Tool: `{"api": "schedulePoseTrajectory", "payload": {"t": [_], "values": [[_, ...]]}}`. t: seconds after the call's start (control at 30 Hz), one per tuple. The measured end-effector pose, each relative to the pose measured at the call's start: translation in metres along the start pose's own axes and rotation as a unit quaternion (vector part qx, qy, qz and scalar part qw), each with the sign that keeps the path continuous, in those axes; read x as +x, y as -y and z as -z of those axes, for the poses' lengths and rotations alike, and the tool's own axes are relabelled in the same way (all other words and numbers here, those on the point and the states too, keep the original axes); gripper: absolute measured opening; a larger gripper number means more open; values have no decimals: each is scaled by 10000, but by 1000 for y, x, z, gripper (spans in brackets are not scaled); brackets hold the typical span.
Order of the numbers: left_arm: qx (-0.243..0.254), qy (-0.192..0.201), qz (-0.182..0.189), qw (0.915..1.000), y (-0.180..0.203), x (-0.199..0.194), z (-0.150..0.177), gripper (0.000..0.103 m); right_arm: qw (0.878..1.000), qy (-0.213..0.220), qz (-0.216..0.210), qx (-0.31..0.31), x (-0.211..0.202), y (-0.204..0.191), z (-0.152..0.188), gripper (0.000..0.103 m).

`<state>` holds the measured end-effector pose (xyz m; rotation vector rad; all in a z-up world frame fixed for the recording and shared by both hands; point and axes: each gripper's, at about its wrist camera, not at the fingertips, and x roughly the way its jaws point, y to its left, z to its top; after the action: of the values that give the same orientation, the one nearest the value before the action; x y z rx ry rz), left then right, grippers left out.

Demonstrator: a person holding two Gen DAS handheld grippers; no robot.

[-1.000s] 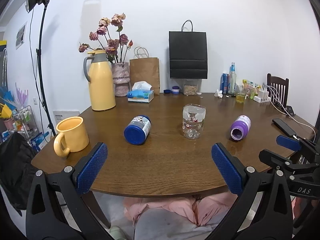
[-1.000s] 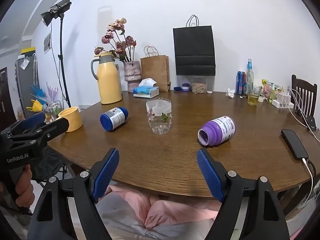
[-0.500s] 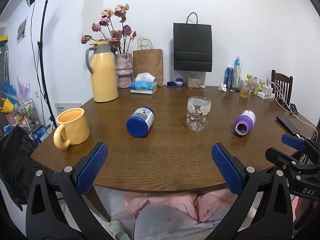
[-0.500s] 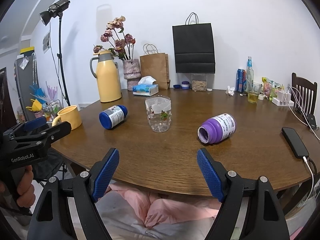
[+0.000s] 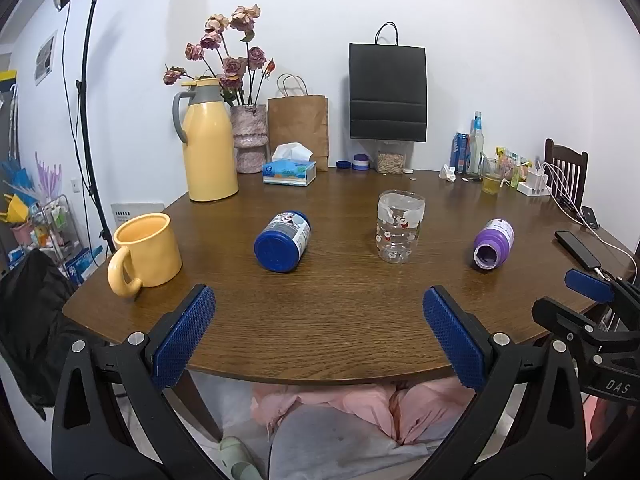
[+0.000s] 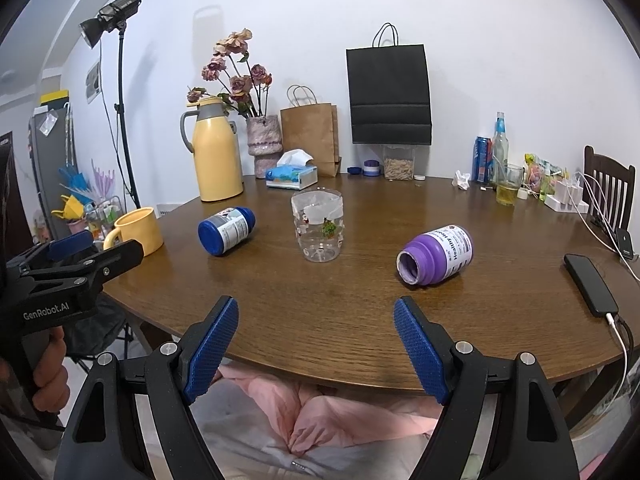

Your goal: Flip cup upright

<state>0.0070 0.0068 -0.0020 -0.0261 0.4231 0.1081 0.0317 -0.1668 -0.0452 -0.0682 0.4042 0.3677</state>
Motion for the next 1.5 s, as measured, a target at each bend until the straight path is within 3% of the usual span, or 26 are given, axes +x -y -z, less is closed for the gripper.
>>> {"api": "schedulePoseTrajectory", "payload": {"t": [1.5], "values": [[18, 71, 49, 10000, 3, -1, -1, 103, 9999, 78, 67, -10, -2, 2, -4, 84]]}}
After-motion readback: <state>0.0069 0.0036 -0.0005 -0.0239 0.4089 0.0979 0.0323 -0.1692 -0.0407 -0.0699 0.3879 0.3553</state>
